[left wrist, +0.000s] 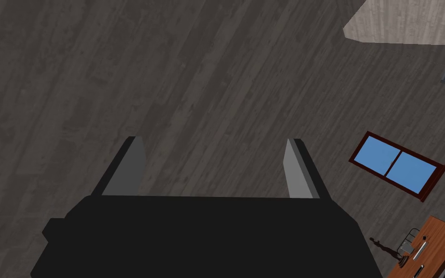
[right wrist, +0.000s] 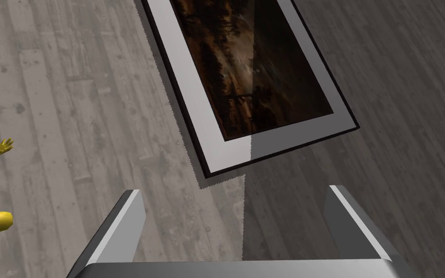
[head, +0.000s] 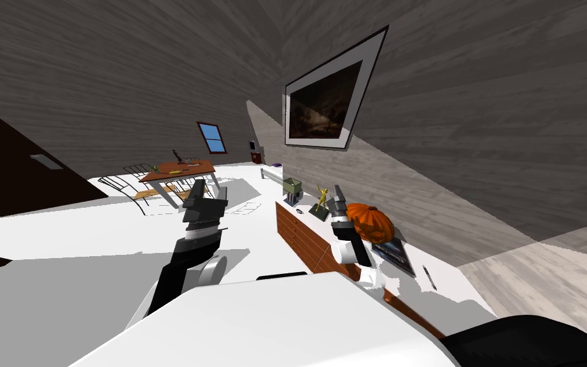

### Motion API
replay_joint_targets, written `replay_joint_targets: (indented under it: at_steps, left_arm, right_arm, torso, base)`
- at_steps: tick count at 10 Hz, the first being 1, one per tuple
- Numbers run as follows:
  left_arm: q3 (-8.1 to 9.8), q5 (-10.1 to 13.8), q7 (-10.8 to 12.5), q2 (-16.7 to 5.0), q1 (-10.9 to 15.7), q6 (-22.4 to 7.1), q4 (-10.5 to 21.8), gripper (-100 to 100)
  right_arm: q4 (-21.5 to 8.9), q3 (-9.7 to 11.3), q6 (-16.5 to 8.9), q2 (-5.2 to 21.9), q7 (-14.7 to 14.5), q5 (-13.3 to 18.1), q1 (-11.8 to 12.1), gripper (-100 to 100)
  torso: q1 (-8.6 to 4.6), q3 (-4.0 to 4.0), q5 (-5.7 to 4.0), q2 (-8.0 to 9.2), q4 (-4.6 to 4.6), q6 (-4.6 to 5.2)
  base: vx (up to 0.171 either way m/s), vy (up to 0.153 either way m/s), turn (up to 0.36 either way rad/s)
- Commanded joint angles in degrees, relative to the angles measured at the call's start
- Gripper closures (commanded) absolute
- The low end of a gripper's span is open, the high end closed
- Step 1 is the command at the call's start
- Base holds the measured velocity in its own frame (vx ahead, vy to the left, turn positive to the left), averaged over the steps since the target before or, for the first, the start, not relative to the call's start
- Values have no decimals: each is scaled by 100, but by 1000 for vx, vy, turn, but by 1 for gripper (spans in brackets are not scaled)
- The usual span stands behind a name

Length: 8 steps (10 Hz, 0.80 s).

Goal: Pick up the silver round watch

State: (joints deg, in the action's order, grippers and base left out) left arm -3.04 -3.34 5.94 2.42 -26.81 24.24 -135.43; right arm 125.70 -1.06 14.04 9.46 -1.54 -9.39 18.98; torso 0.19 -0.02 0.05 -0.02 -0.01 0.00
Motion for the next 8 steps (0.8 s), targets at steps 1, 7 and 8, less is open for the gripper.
replay_joint_targets:
  at_steps: [1, 7, 8]
  left_arm:
    - [0, 0, 0, 0, 0, 0, 0, 0]
    - [0, 0, 0, 0, 0, 0, 0, 0]
    - [0, 0, 0, 0, 0, 0, 0, 0]
  right_arm:
    - [-210, -7, -286, 33, 142, -85, -162, -100]
    - [-809, -78, -1103, 134, 625, -390, -539, -100]
    - [-809, -78, -1182, 134, 625, -390, -539, -100]
  torso:
    - [0, 0, 0, 0, 0, 0]
    - [-7, -1, -1, -1, 0, 0]
    - [-6, -2, -2, -4, -1, 1]
  base:
    - [12, 44, -20]
    - [8, 39, -18]
    - [12, 36, -15]
